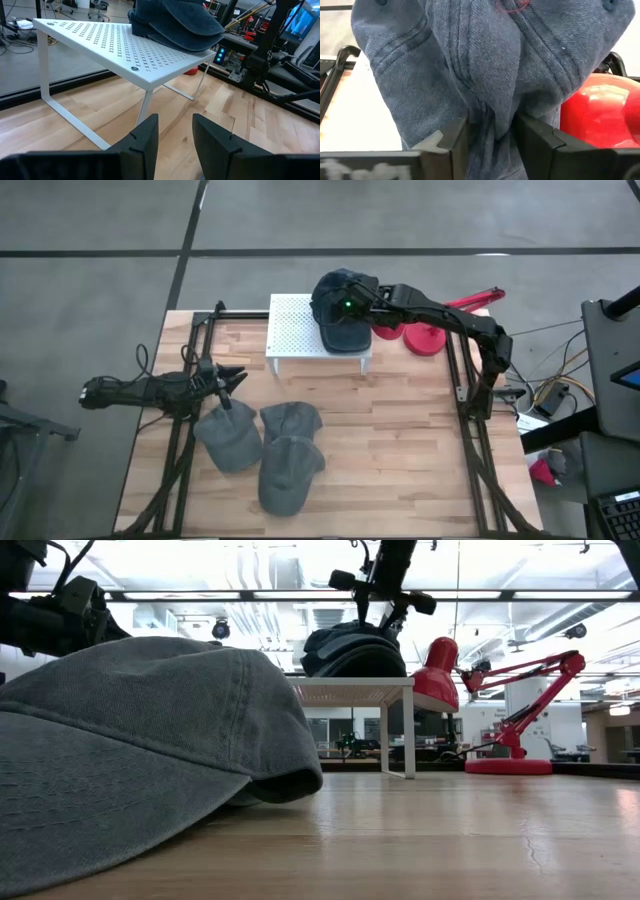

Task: Pick & Place hat
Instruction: Stack the blue cap on the blue cap, then put the top left gray cap on the shelf

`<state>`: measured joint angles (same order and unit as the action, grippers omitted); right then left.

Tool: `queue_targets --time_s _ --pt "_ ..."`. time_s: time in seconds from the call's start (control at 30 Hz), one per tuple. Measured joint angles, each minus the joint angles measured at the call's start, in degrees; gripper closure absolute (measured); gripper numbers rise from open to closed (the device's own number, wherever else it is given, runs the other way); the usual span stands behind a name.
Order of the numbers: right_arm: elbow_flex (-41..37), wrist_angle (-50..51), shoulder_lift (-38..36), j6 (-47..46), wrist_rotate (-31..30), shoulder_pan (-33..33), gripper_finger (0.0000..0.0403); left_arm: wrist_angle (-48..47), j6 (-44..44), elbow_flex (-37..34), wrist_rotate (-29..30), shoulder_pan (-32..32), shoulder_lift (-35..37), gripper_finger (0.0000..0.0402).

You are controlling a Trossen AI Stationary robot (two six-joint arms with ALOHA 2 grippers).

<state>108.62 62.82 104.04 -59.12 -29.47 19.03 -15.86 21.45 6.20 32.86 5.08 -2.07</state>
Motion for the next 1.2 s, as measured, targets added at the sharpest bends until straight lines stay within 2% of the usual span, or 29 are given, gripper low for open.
queue_targets --time_s 0.27,0.57,0.73,0.9,1.0,1.2 --pt "4.73 0.17 -0.23 3.28 0.00 0.00 0.0224 0.00 -0.02 0.00 -0.01 0.00 -0.01 0.0280" --pt "12.20 2.22 -0.27 9.10 0.00 -0.84 0.0227 0.24 -1.49 0.00 0.00 0.00 0.00 0.0280" --pt "16.15 9.61 -0.36 15.67 -0.02 -3.58 0.0238 5.40 -4.21 0.00 -0.48 0.02 -0.02 0.0280" --pt "17.37 21.20 -0.69 16.28 -0.79 -7.25 0.0249 7.06 -6.45 2.20 -4.95 0.02 -0.02 0.0280" --pt "17.09 27.61 -0.81 13.13 -3.36 -10.26 0.0255 6.64 -6.49 4.31 -8.31 0.04 -0.22 0.0280" --pt "12.92 25.23 -4.33 11.67 -12.64 -17.65 0.0270 -0.90 -5.77 10.44 -11.71 0.04 -4.43 0.0280"
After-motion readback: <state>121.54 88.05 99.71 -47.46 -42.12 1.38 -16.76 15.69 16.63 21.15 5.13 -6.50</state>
